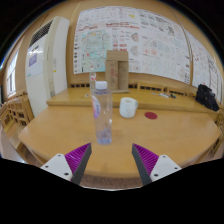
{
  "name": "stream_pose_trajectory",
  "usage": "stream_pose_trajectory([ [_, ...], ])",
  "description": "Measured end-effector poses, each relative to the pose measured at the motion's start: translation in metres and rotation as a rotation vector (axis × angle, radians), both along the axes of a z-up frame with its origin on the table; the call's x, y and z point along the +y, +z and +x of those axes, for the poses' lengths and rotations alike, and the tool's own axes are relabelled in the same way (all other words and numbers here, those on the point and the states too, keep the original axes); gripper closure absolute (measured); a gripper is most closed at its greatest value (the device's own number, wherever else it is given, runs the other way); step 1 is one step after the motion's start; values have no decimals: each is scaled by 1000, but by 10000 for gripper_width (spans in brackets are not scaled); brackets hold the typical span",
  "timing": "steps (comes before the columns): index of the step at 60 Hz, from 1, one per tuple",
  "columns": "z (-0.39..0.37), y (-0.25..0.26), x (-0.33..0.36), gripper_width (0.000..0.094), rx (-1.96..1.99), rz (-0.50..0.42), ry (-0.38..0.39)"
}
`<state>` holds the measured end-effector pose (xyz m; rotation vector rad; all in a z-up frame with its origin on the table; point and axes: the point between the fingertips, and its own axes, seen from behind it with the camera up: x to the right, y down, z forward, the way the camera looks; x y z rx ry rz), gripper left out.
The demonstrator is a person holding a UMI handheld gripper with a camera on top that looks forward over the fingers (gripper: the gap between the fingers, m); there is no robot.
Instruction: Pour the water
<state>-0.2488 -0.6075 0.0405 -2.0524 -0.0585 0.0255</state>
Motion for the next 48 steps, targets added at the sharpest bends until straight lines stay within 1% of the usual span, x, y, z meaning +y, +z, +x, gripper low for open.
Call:
stream_pose_trajectory([
  [4,-21,4,40,98,8,52,7],
  [10,-36,7,97,101,13,112,-12],
  [16,-40,3,139,140,10,149,-19],
  [21,-43,-4,162,206,-9,175,-5],
  [22,-43,-5,164,274,-13,176,-4],
  [23,-43,-7,167,312,-17,177,-6],
  [25,-42,-10,170,427,-19,179,-11],
  [27,-42,-6,172,433,-6,202,-14],
  [28,-41,-7,172,458,-5,200,-18],
  [30,-40,-8,174,472,-3,209,-23],
  [31,-40,-8,174,506,-5,209,-24],
  [32,-39,-8,174,491,-8,213,-26],
  [33,-39,-7,174,543,-13,215,-24],
  [35,-40,-7,175,559,-20,220,-9],
  [36,-41,-7,175,605,-23,220,0],
  [38,-42,-6,175,627,-24,222,15],
  [45,-64,5,173,627,-2,220,75],
  [48,-73,18,172,627,19,229,100],
])
